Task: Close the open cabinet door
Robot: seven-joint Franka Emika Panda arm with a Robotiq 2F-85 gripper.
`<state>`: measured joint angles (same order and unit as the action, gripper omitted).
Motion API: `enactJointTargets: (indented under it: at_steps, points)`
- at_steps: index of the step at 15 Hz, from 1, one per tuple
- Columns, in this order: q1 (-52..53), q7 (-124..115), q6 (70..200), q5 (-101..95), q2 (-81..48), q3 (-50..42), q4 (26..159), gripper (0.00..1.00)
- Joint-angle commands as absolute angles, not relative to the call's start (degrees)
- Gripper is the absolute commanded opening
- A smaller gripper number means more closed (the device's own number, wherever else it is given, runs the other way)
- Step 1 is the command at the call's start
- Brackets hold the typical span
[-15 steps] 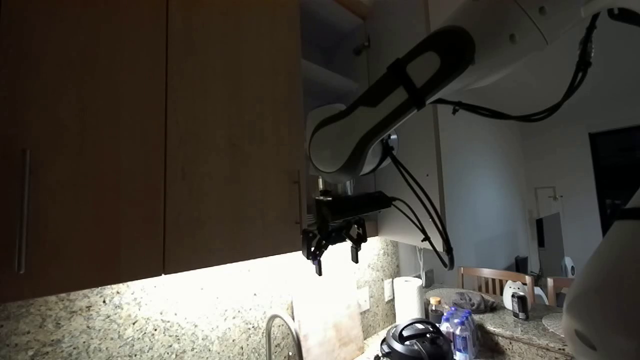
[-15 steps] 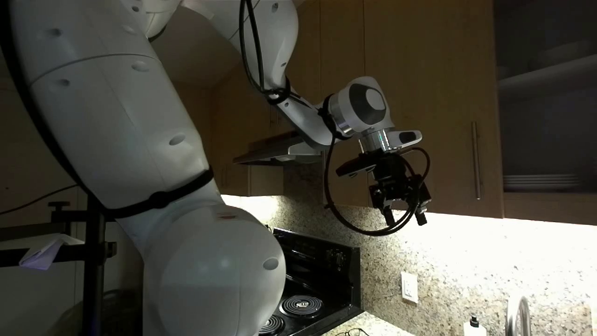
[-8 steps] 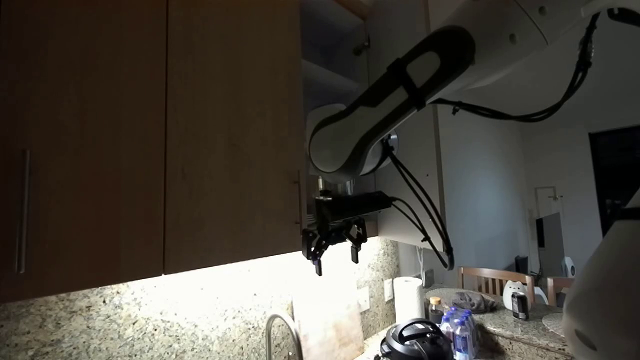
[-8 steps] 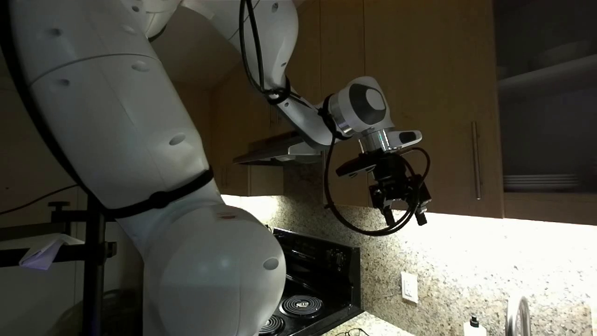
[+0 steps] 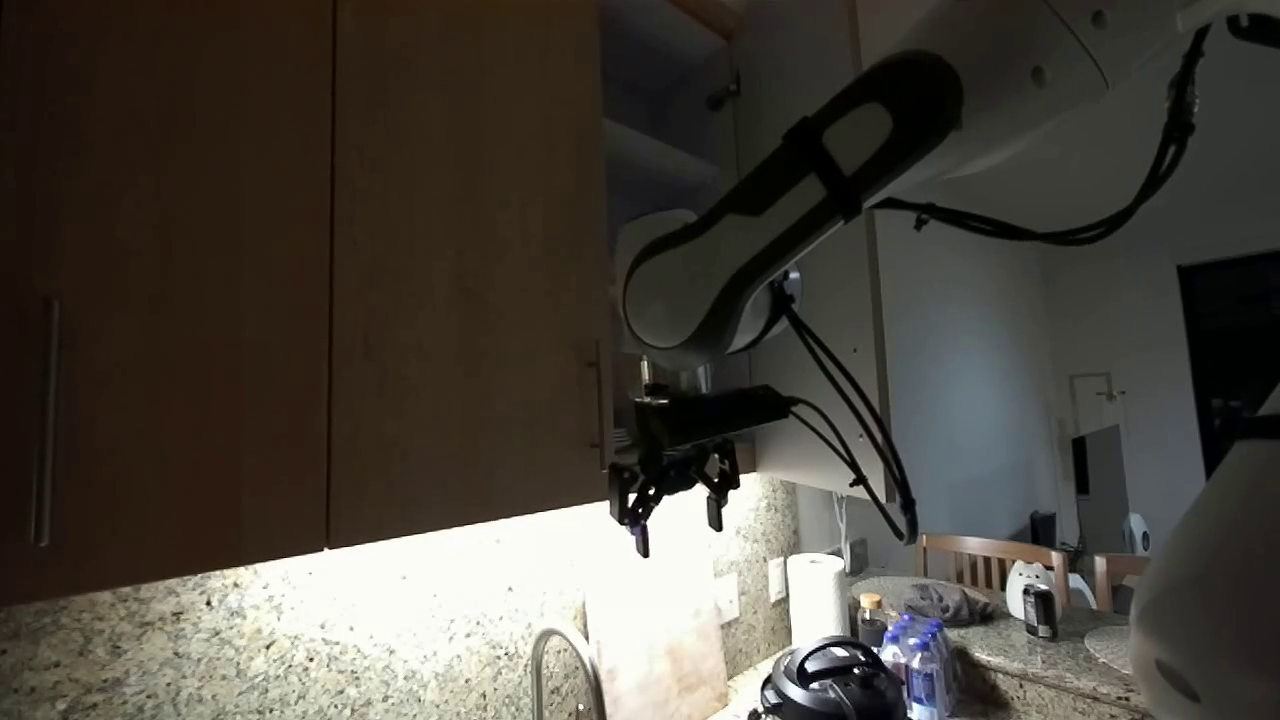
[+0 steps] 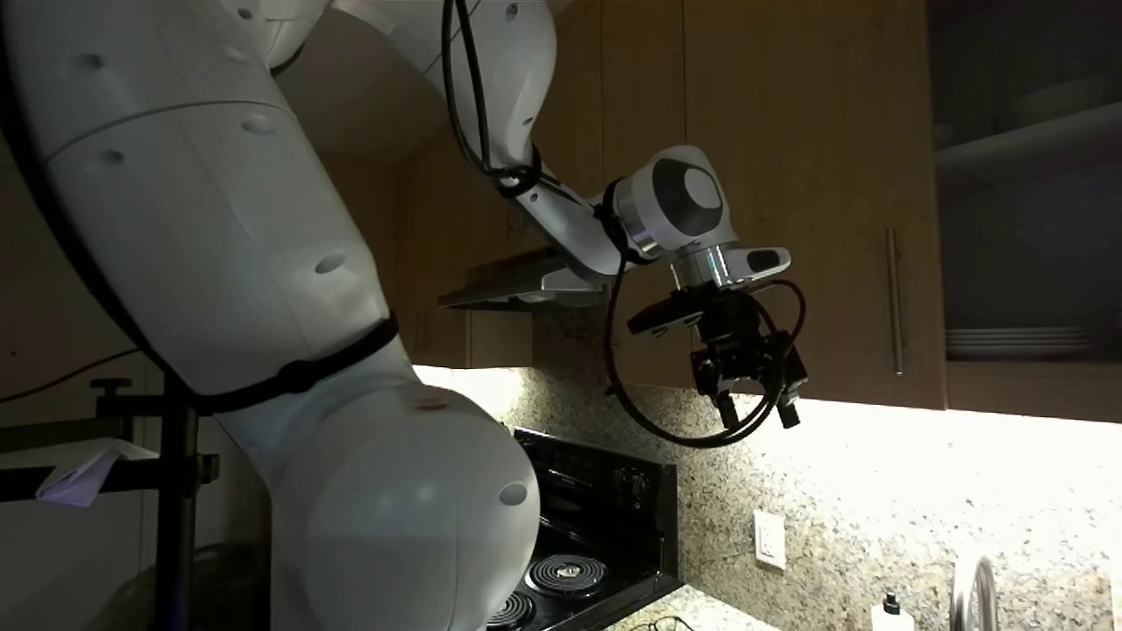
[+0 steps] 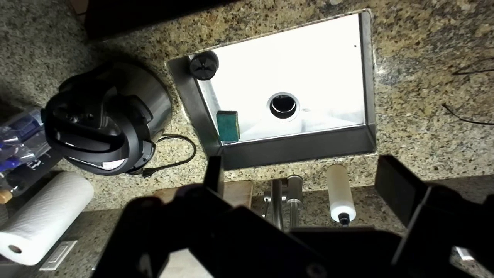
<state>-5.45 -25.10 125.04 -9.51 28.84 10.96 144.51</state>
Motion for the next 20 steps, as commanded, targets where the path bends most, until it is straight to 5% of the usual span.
enactJointTargets:
  at_steps: [1, 8, 20]
  points:
    - [-5.6, -25.3, 121.8, -12.4, 33.9, 10.4, 146.7, 1.00]
    - [-5.4, -18.7, 112.9, -14.7, 46.0, 6.9, 148.7, 1.00]
    - [-18.3, -19.1, 118.0, -13.5, 60.9, -6.7, 144.6, 1.00]
